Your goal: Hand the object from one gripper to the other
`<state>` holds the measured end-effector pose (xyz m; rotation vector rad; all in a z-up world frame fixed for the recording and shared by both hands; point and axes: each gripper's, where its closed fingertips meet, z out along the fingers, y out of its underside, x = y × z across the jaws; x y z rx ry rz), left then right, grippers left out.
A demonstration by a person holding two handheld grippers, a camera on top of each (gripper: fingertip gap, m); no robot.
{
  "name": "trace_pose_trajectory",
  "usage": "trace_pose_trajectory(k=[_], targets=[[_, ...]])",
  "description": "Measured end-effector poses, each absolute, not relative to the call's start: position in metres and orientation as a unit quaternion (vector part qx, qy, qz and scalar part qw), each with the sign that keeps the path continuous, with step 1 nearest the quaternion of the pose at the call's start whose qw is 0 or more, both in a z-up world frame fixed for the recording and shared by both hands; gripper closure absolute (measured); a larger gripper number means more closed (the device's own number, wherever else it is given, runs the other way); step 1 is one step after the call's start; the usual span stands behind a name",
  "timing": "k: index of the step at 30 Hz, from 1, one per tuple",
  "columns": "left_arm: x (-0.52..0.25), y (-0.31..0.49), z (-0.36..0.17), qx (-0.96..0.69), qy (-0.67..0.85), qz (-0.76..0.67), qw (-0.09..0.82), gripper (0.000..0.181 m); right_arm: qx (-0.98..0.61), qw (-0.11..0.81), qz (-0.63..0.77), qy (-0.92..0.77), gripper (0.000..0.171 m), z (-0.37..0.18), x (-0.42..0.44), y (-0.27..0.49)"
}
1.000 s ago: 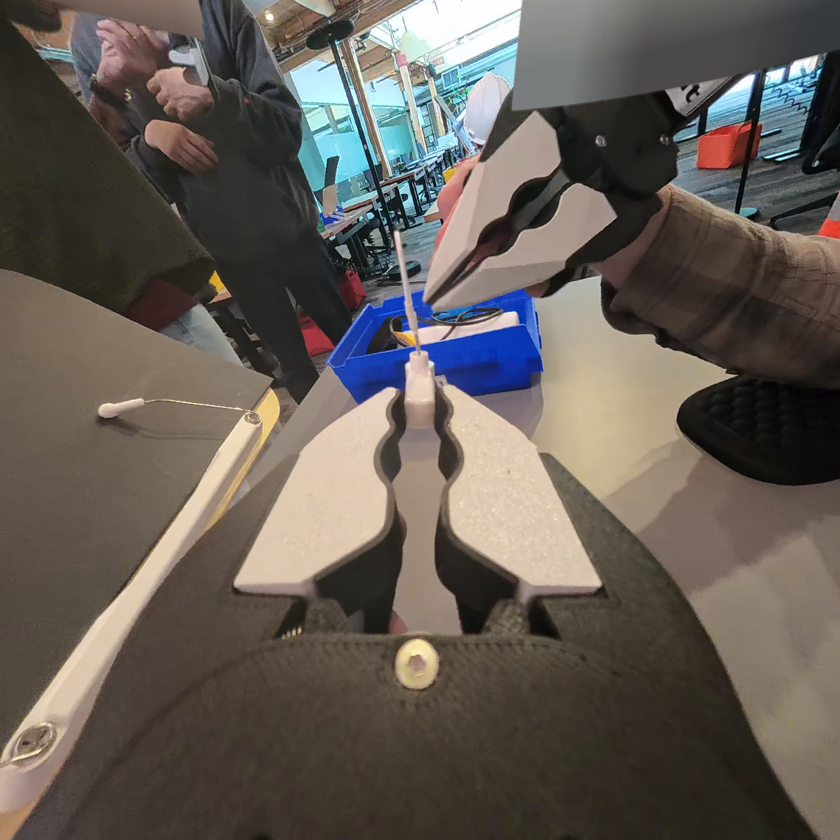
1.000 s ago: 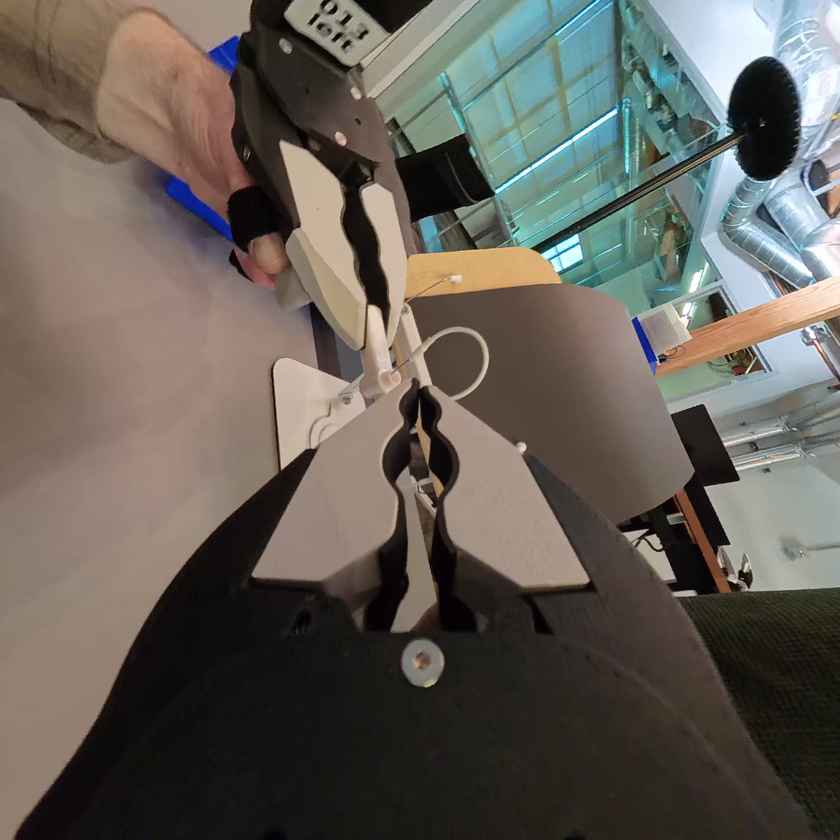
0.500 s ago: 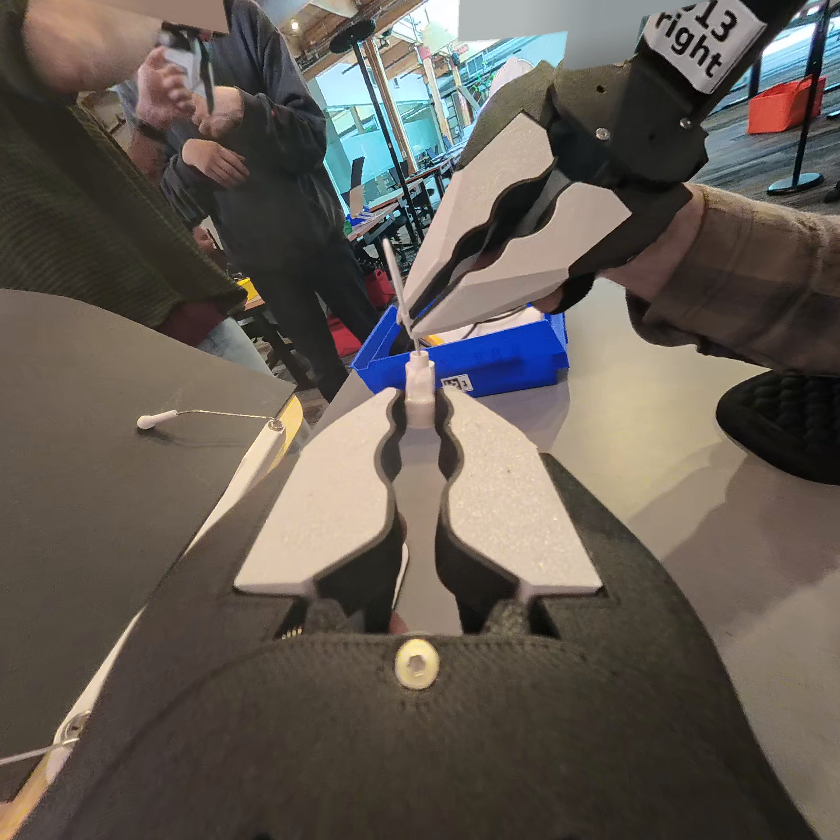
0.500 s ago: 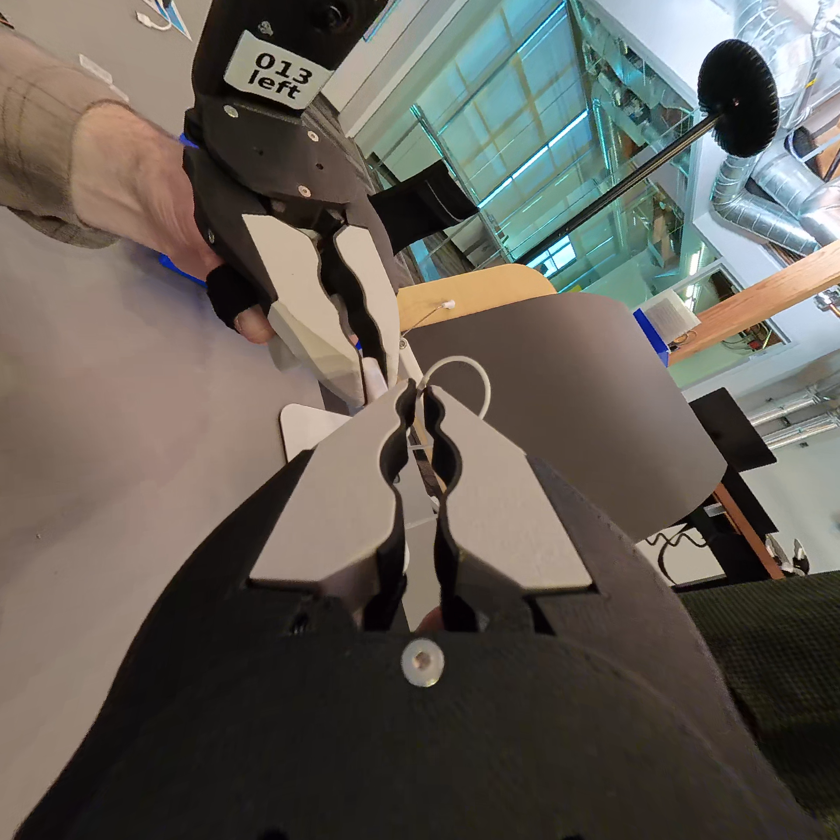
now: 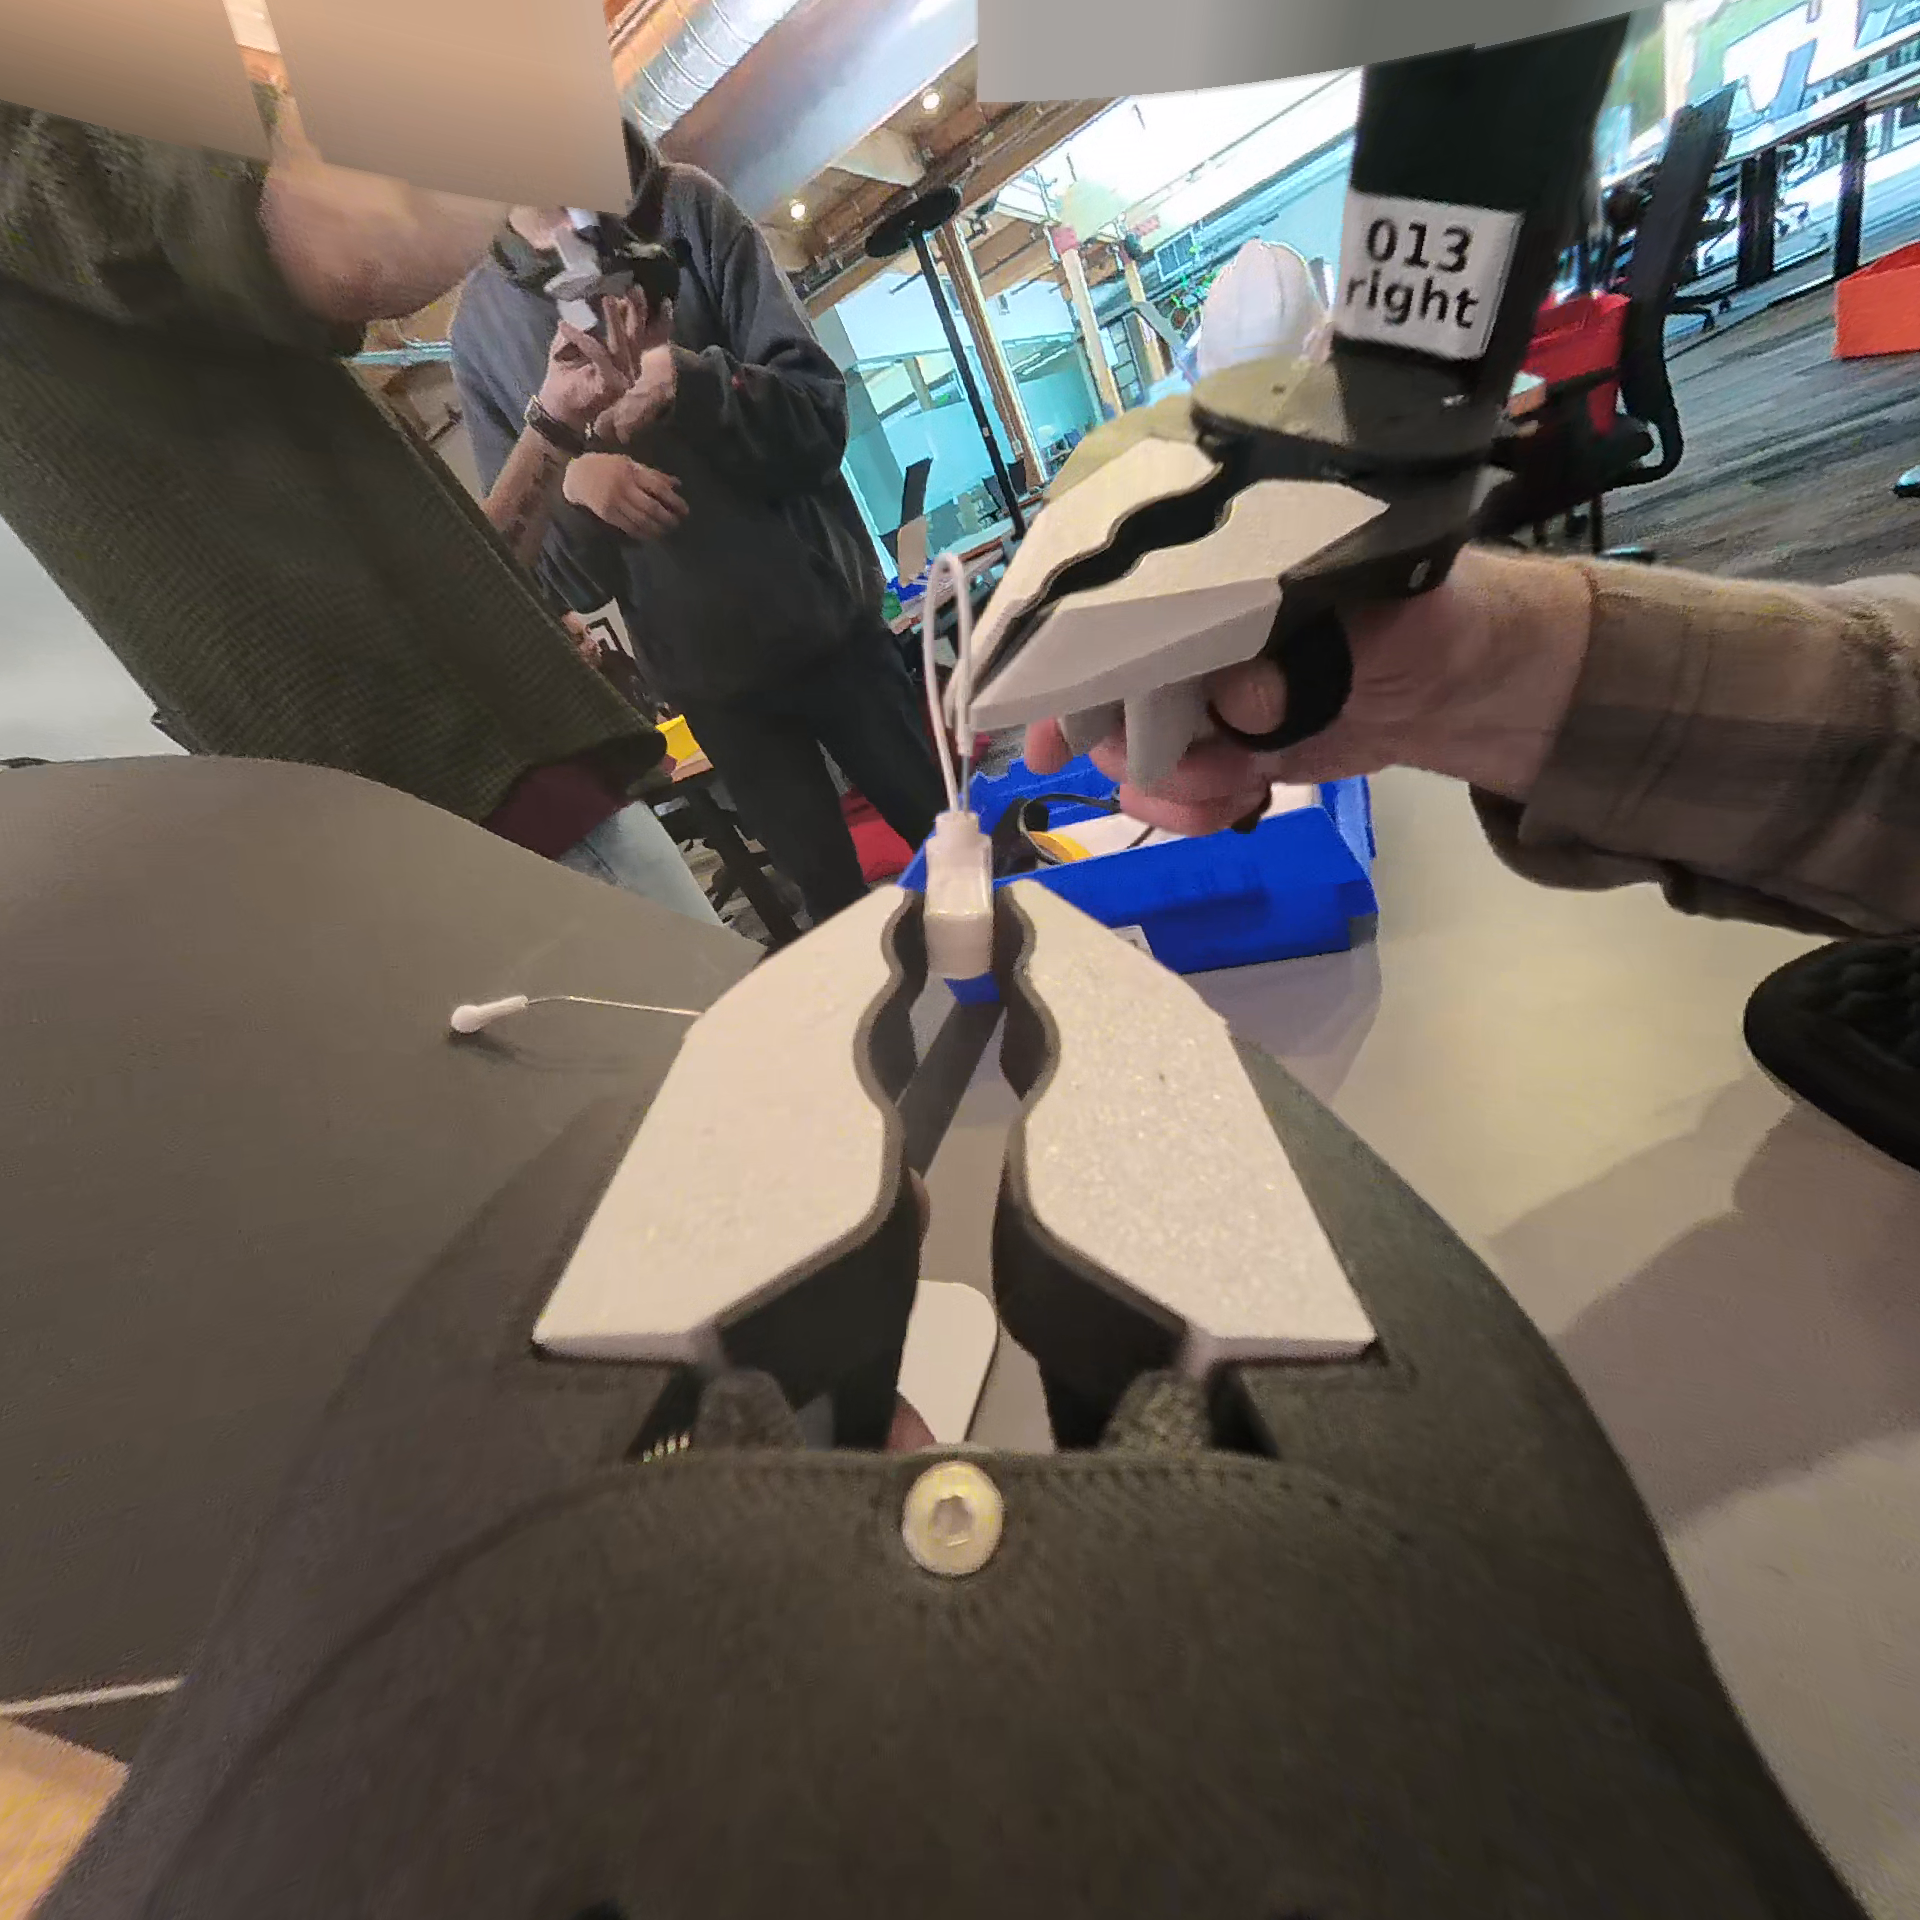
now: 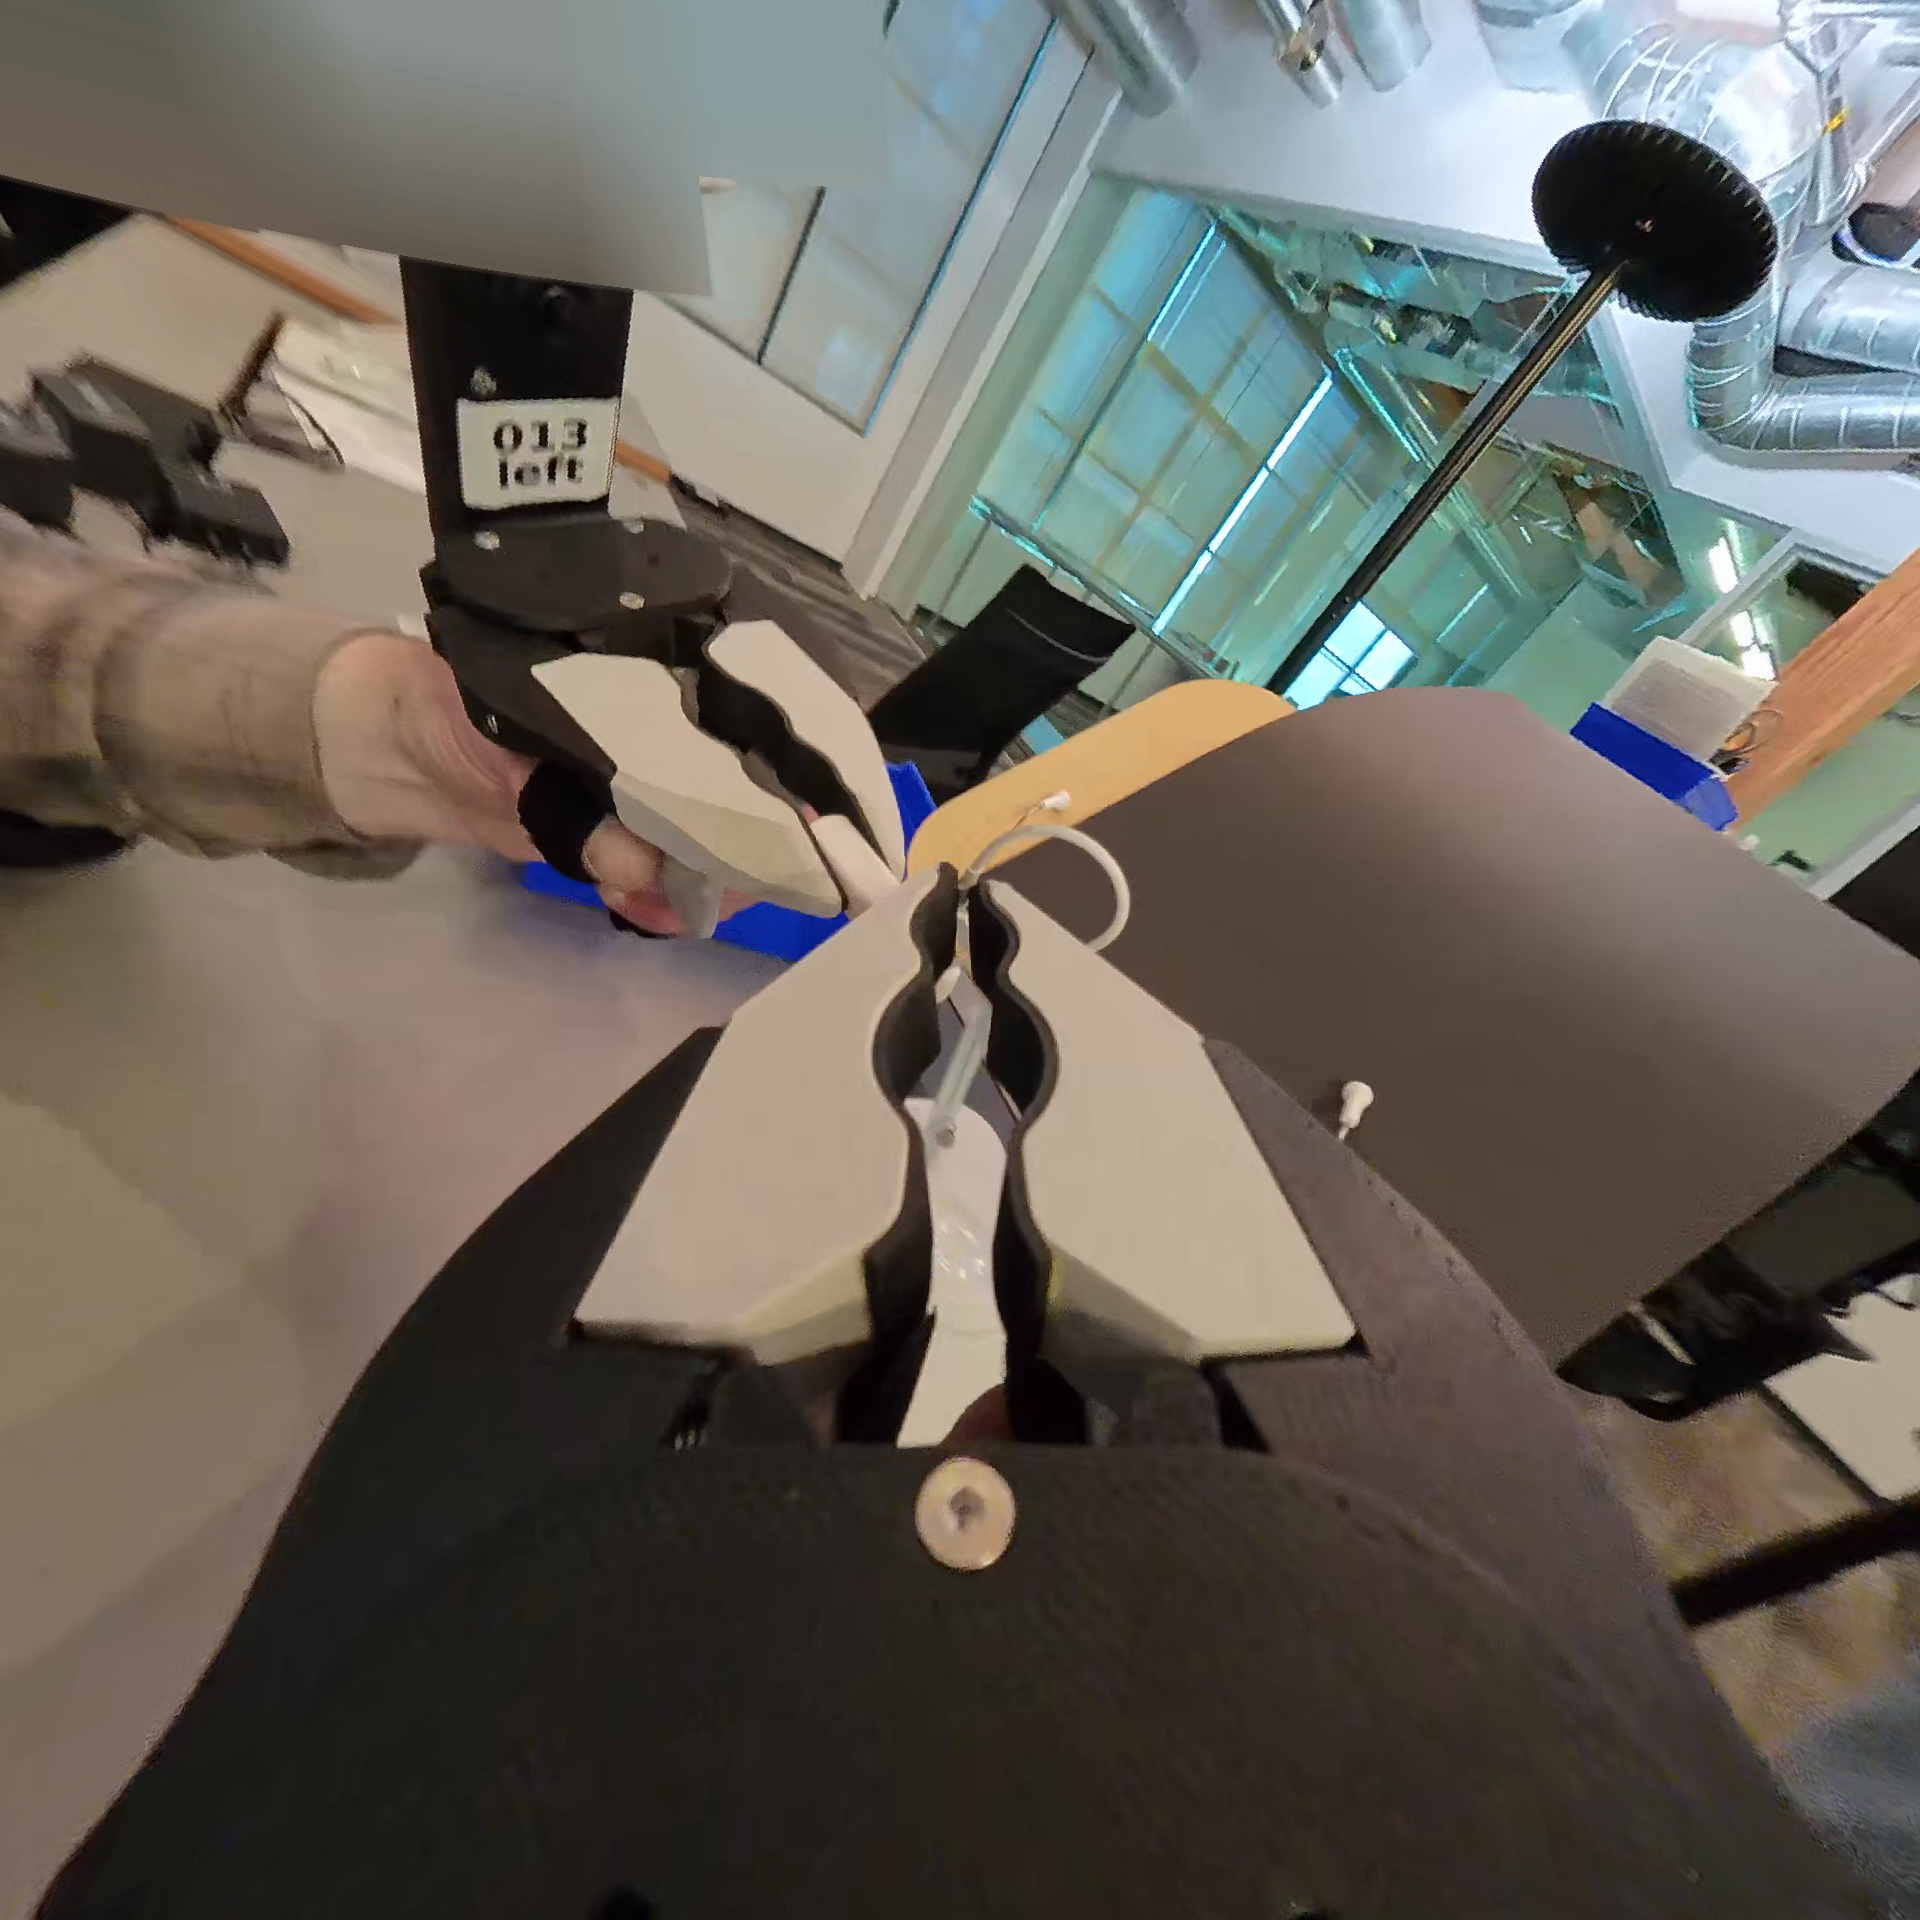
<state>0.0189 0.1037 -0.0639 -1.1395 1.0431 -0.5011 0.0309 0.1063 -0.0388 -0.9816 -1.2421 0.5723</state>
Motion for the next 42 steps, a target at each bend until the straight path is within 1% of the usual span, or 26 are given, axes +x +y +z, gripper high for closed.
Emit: trace_pose_trajectory(k=[5, 14, 42], targets=[[0.019, 0.102, -0.060, -0.502, 0.466, -0.214, 0.696, 0.169, -0.428, 0.669, 0.297, -0.530, 0.171, -0.034, 0.029, 0.104], [0.020, 0.101, -0.060, -0.492, 0.478, -0.174, 0.707, 0.169, -0.422, 0.676, 0.287, -0.532, 0.171, -0.030, 0.028, 0.101], [0.021, 0.099, -0.055, -0.479, 0.472, -0.158, 0.723, 0.169, -0.425, 0.672, 0.256, -0.550, 0.171, -0.040, 0.024, 0.104]])
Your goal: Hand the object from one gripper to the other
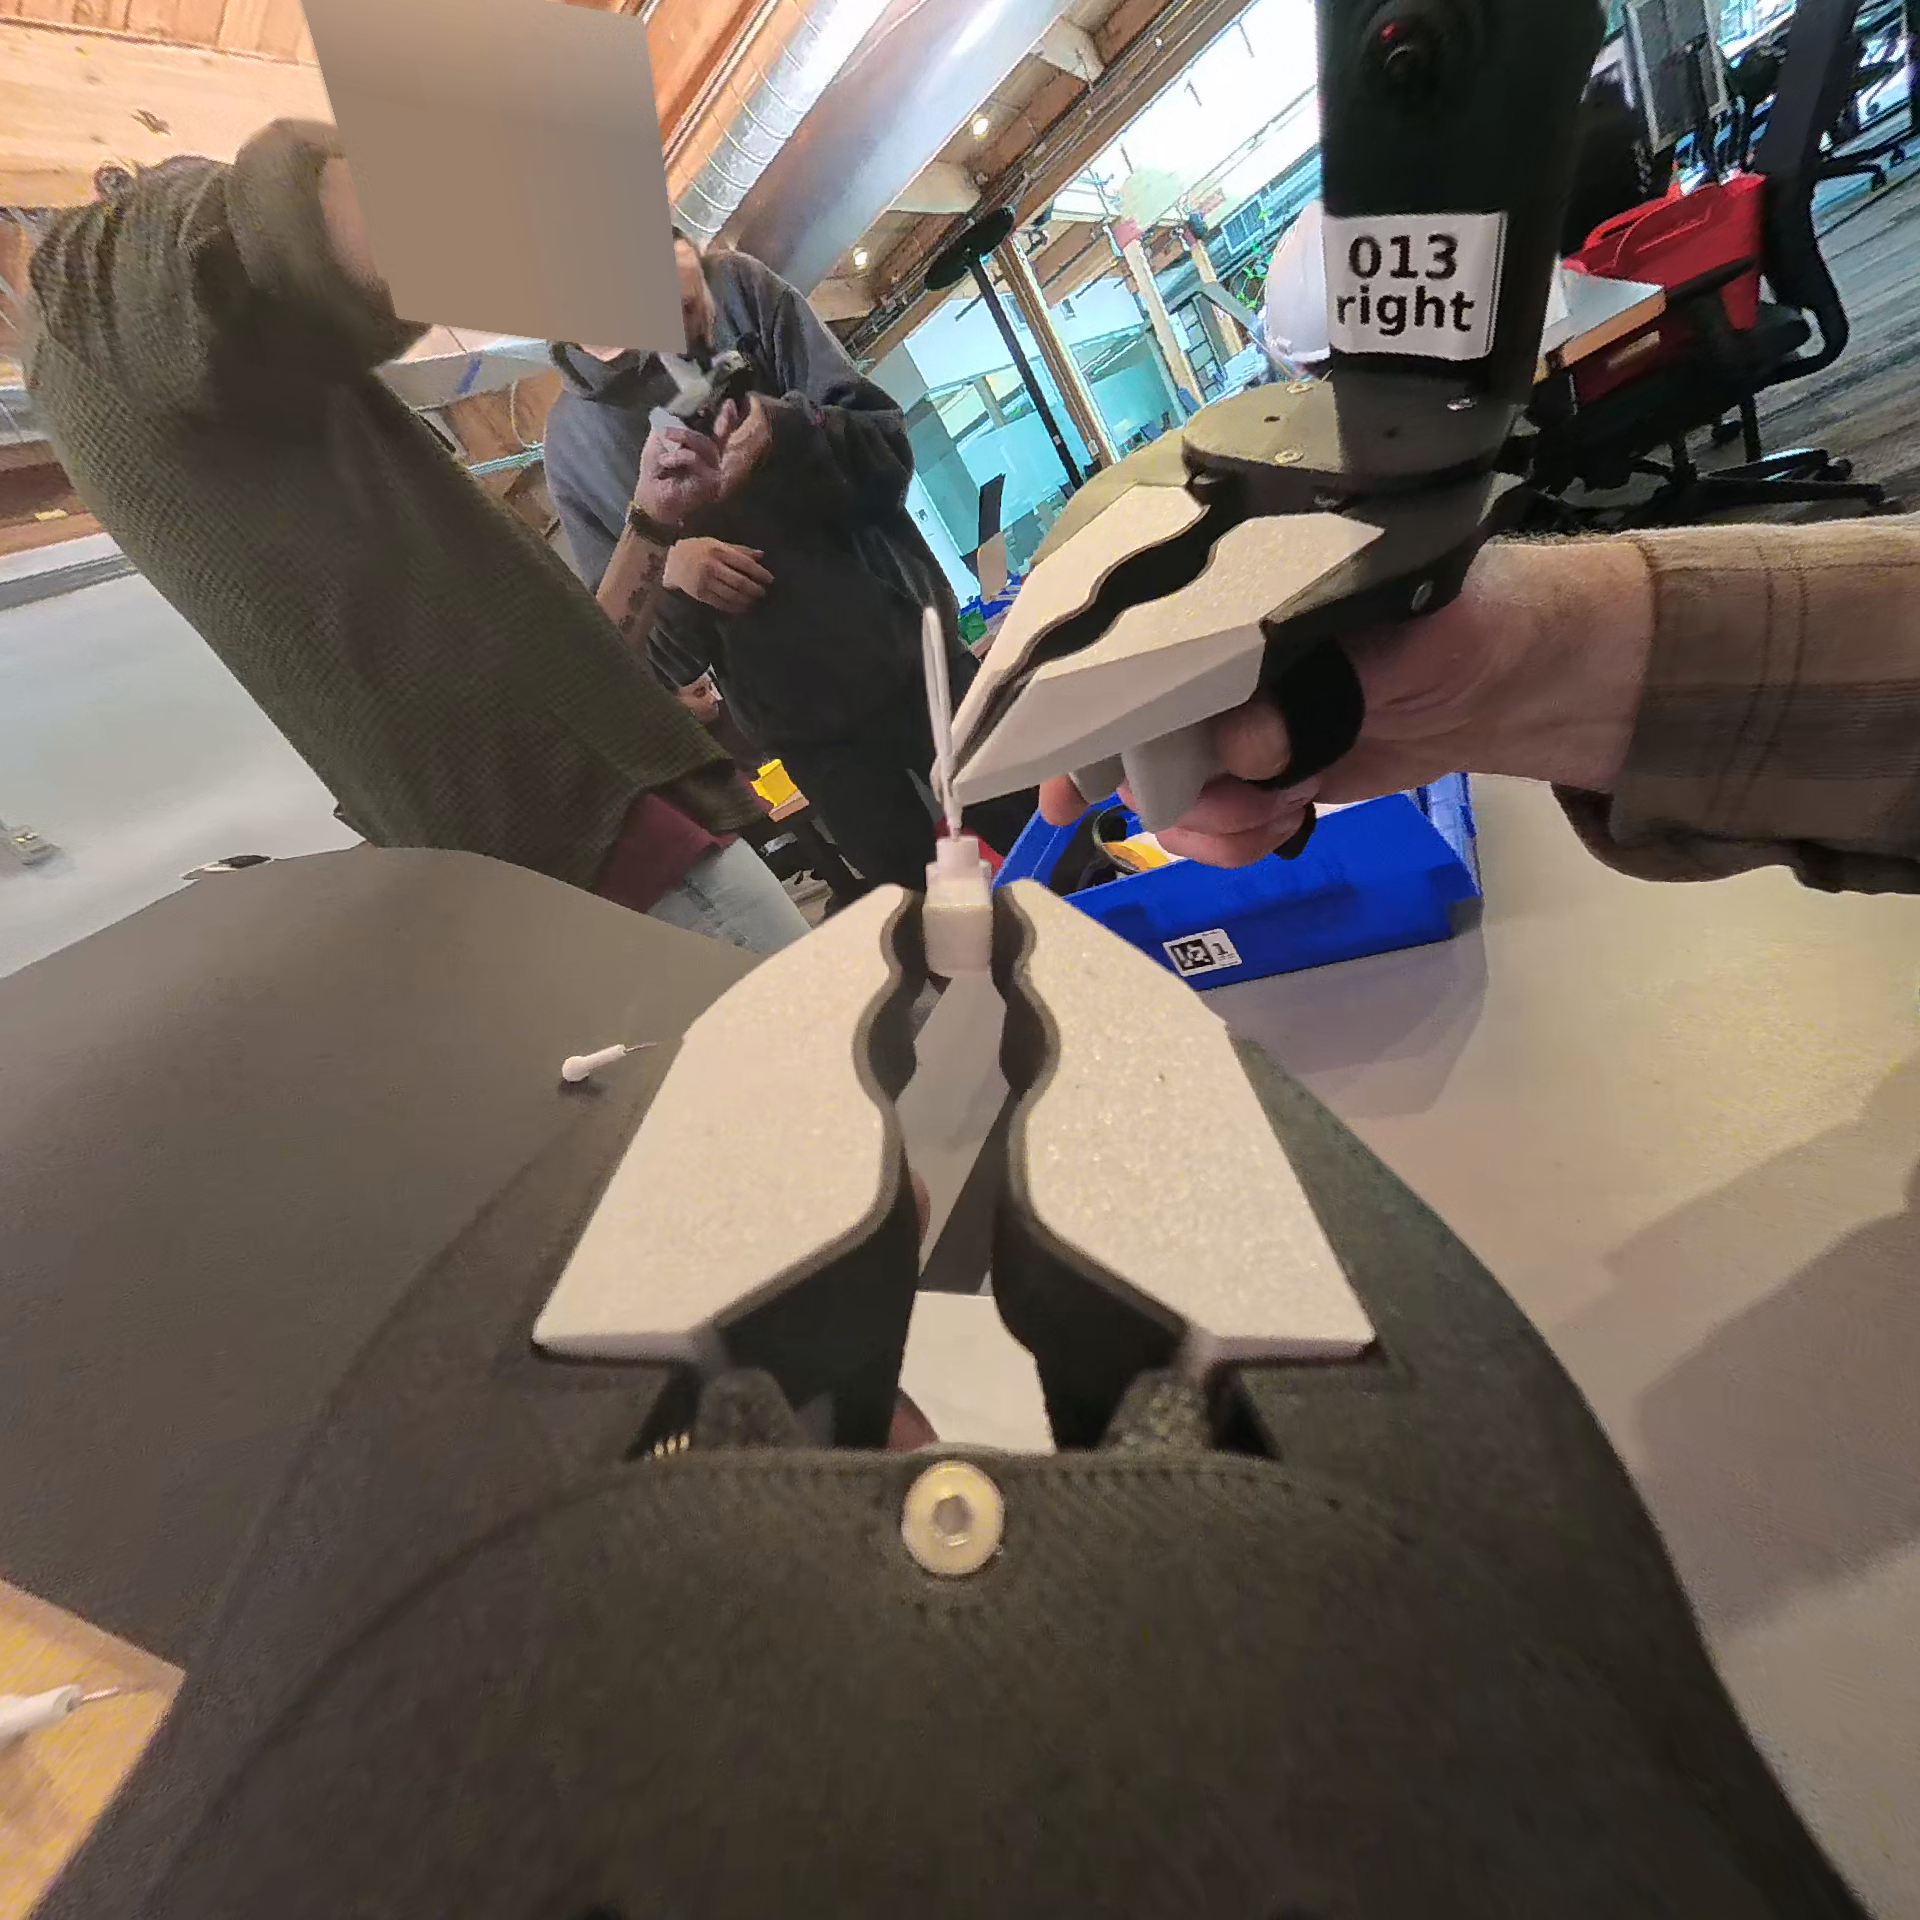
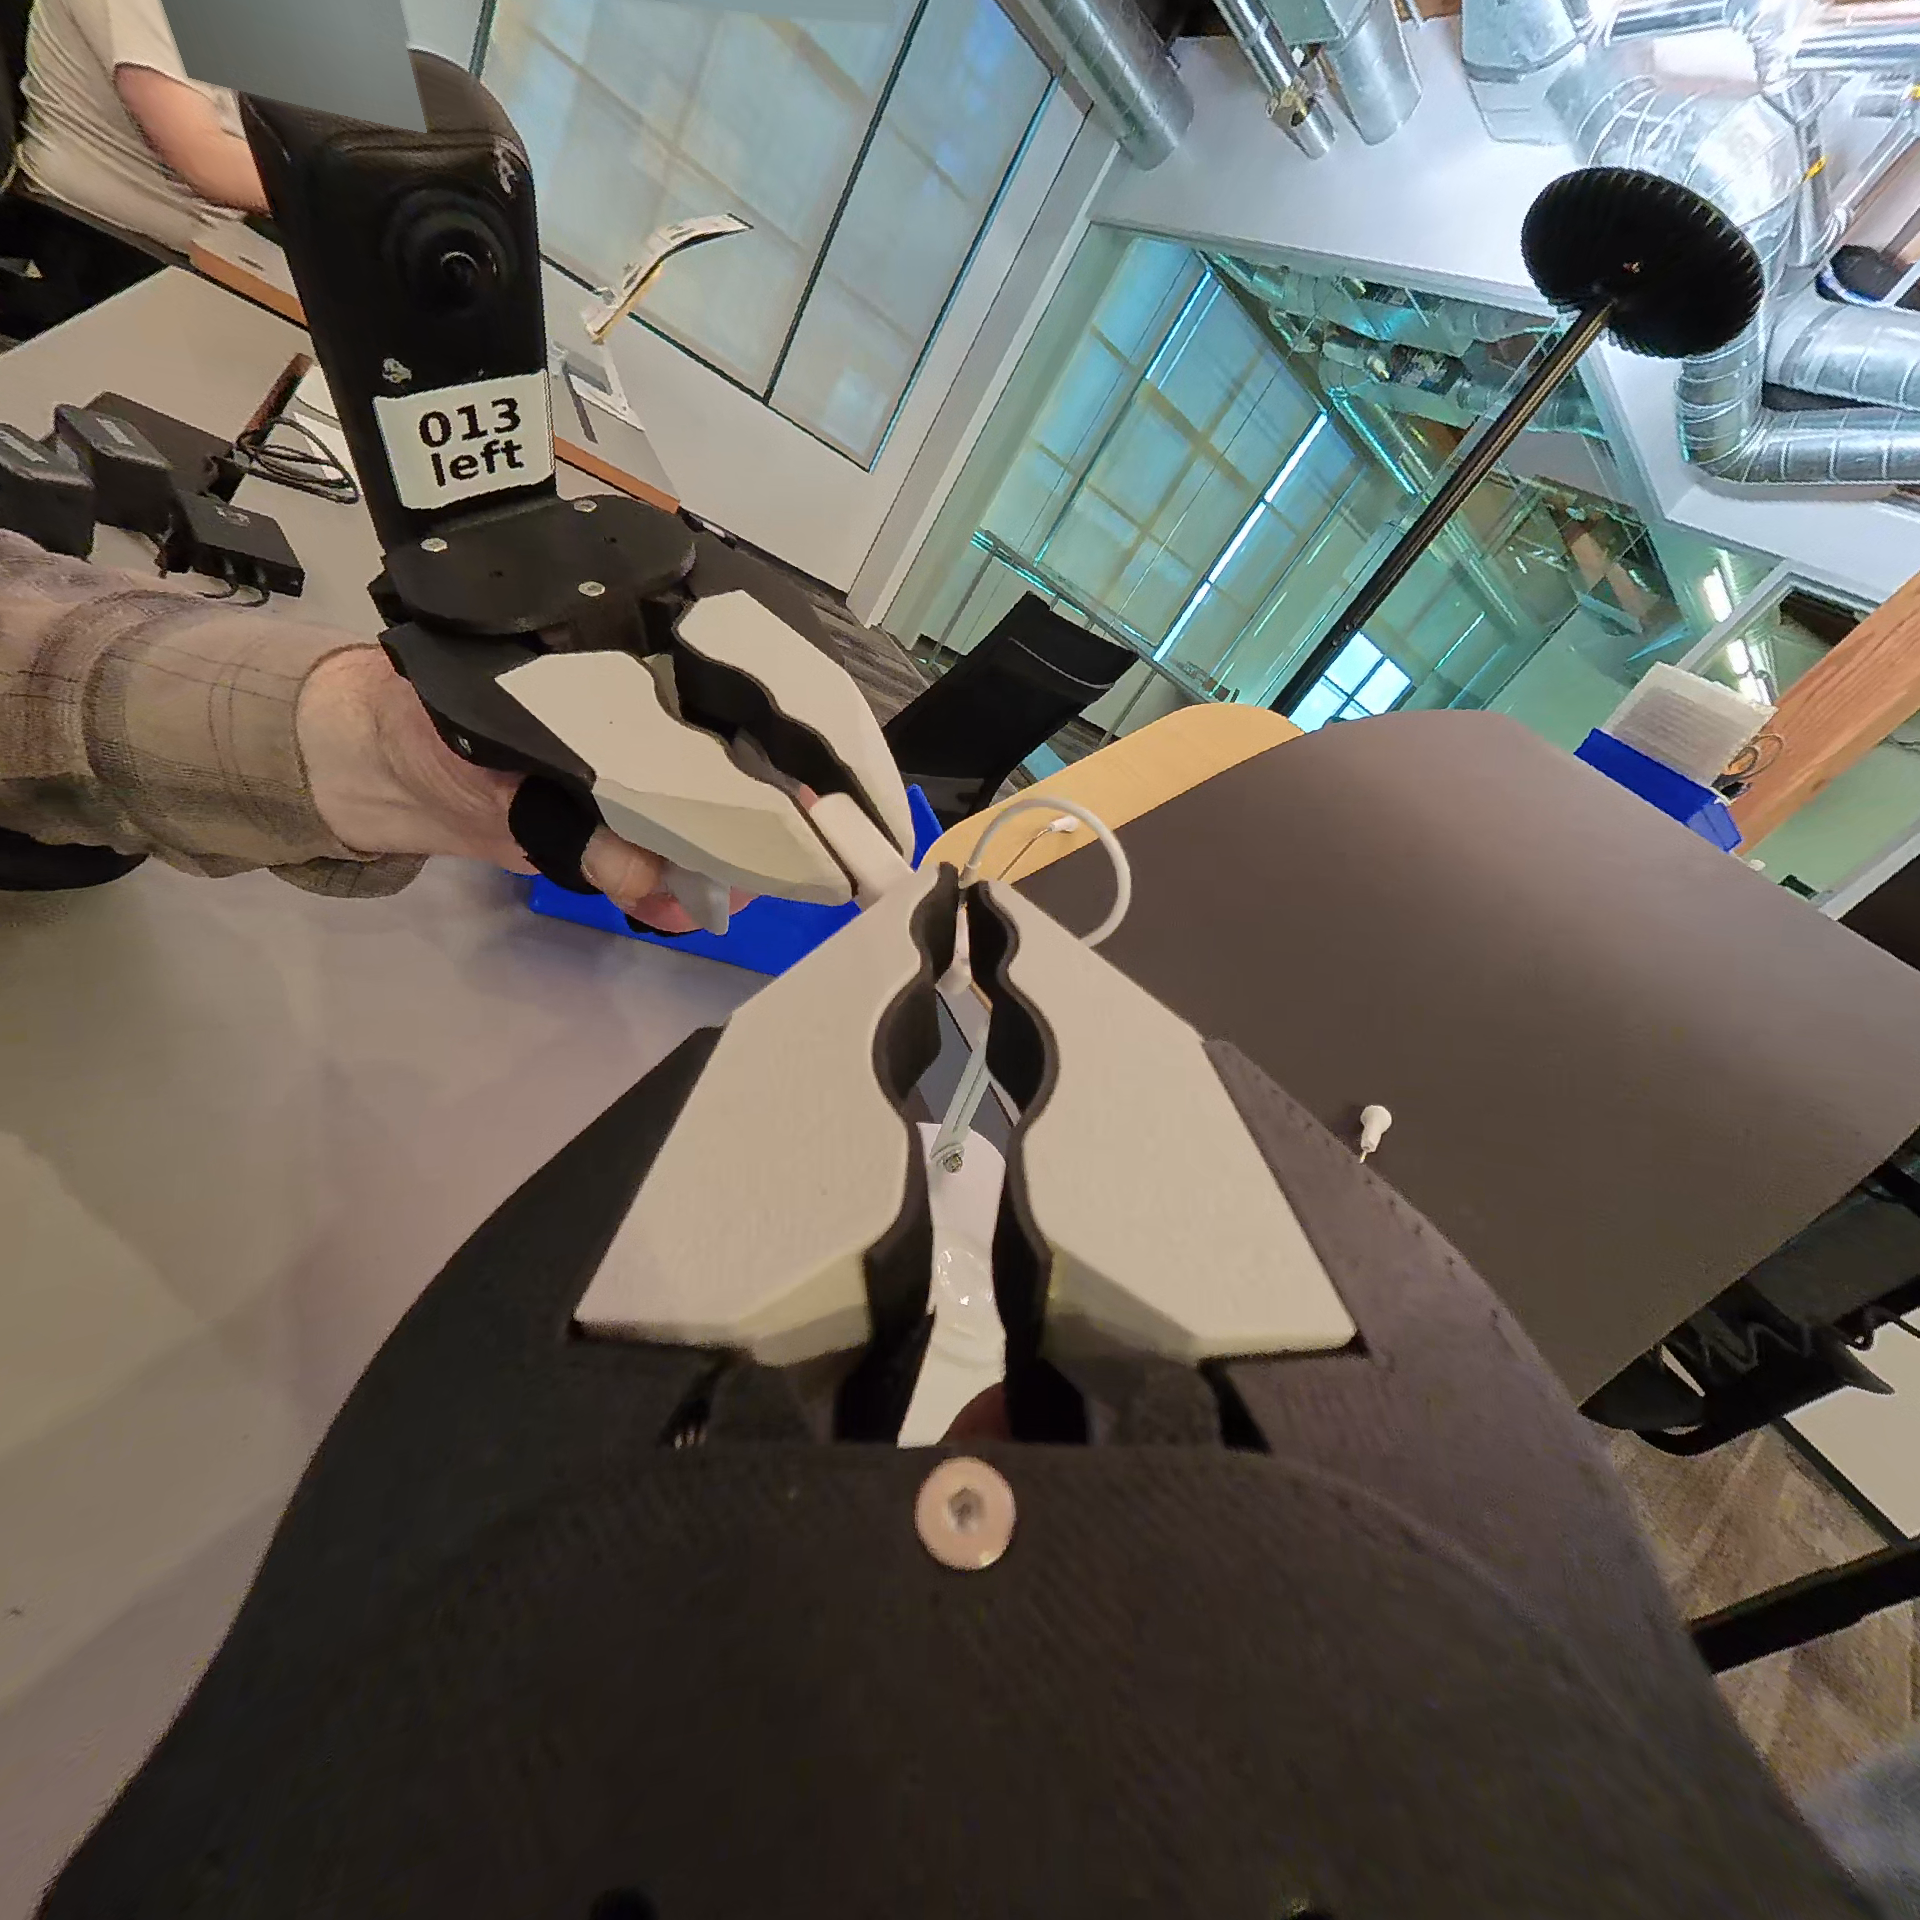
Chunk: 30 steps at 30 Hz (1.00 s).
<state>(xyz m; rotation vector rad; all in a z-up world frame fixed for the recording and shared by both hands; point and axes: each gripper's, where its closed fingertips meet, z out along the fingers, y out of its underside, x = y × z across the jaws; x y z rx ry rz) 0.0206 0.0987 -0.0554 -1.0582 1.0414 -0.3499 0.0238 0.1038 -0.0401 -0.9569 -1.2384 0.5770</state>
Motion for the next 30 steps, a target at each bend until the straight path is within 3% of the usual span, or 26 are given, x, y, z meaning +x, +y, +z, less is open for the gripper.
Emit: trace_pose_trajectory(k=[14, 22, 26, 30], targets=[[0.018, 0.100, -0.052, -0.483, 0.463, -0.166, 0.725, 0.169, -0.437, 0.665, 0.280, -0.536, 0.171, -0.042, 0.020, 0.107], [-0.002, 0.113, -0.040, -0.512, 0.381, -0.311, 0.704, 0.170, -0.446, 0.656, 0.253, -0.554, 0.149, -0.042, 0.032, 0.108], [-0.001, 0.104, -0.035, -0.487, 0.377, -0.379, 0.691, 0.170, -0.468, 0.626, 0.332, -0.528, 0.129, -0.049, 0.028, 0.113], [0.010, 0.090, -0.038, -0.457, 0.395, -0.422, 0.676, 0.169, -0.451, 0.599, 0.460, -0.476, 0.143, -0.042, 0.015, 0.102]])
